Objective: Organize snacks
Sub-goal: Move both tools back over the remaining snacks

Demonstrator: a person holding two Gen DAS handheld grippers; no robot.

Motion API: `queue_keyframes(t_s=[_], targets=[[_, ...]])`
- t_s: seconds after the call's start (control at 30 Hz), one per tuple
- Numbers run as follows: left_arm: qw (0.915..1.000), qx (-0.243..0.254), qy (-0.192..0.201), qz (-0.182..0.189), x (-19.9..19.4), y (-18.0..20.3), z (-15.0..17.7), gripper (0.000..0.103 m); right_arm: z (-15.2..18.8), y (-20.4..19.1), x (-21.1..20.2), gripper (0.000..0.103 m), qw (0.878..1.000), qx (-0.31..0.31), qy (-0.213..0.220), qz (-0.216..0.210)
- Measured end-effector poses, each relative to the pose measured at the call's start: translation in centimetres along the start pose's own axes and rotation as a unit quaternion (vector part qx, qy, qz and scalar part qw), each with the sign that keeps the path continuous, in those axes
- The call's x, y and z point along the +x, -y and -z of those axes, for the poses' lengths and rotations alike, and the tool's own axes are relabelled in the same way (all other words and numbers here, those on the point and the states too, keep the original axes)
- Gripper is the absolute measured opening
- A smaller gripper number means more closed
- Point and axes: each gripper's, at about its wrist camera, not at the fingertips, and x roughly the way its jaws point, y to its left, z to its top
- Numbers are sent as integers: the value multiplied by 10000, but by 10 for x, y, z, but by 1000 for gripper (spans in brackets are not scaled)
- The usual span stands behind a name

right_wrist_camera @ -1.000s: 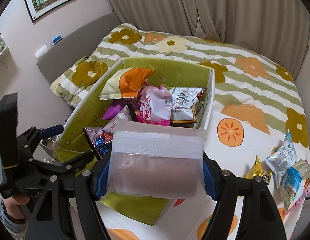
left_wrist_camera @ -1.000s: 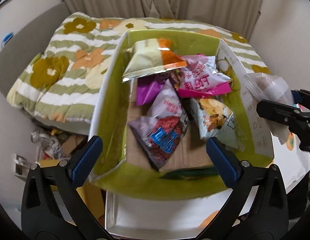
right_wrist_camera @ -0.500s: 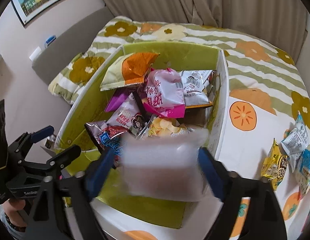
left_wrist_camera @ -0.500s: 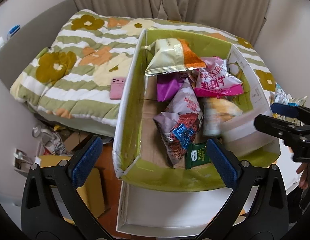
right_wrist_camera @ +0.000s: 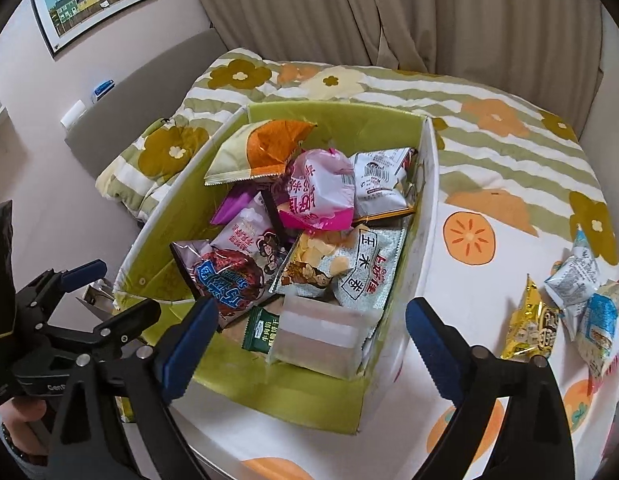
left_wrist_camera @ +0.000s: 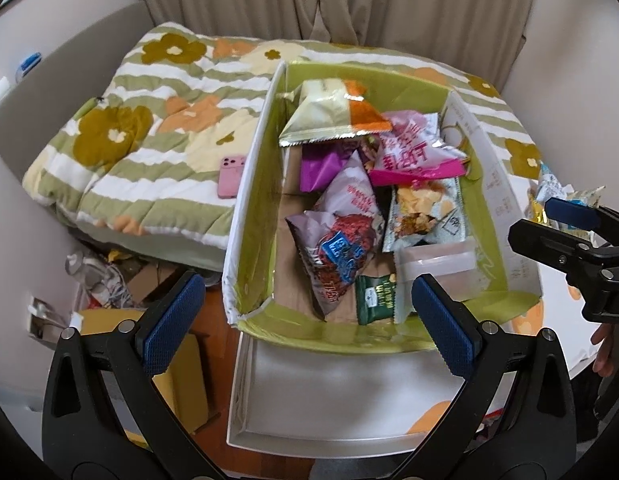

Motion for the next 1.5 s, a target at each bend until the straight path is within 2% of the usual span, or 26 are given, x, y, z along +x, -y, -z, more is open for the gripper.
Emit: queue_keyframes(t_s=[0.2,0.37,0.53,0.83,0.97,1.1,1.27,1.5], targets=[[9996,101,276,40,-31,12,-8,103,-1,-4,-28,93,9996,19,282,93],[9981,226,564,39,-55,25,-13,103,4,-3,-57,93,9970,64,667,389],[9950,453,875,188,-74,44,-19,103,17,8,-85,93,9923,370,953,698],[9867,841,1156,775,-83,105,-31,103,38,54,-136,93,9742,1006,1392,1466],[9837,989,1104,1023,-75,140,-36,103,50,85,-159,94,9624,1292,1551,1815],[9827,1039,1005,1153,-62,177,-39,103,59,116,-167,94,9560,1366,1508,2112],[9838,1080,734,1224,-36,220,-40,103,62,159,-169,94,9553,1419,1423,2166],[9856,1006,128,1351,28,280,-37,103,58,213,-144,93,9598,1530,1130,2066]])
